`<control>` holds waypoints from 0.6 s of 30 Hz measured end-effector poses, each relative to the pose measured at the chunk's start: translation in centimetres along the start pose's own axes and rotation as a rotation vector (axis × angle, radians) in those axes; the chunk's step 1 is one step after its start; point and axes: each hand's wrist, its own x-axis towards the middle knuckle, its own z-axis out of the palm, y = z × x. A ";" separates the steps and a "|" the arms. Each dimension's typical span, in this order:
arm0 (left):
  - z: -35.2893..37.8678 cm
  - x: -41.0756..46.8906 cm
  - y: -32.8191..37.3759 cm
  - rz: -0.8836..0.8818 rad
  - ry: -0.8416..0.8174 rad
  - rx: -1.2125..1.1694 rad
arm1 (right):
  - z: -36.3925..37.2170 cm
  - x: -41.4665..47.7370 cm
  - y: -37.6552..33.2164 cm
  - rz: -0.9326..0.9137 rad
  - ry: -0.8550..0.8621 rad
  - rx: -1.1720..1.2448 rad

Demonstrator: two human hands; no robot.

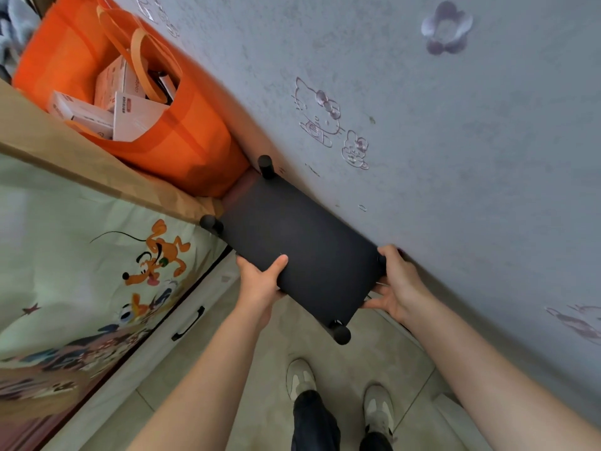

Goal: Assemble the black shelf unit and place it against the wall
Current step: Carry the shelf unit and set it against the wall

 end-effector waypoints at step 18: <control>-0.8 0.1 -1.0 -0.036 0.021 0.091 | -2.4 -0.1 -0.3 0.024 -0.214 0.027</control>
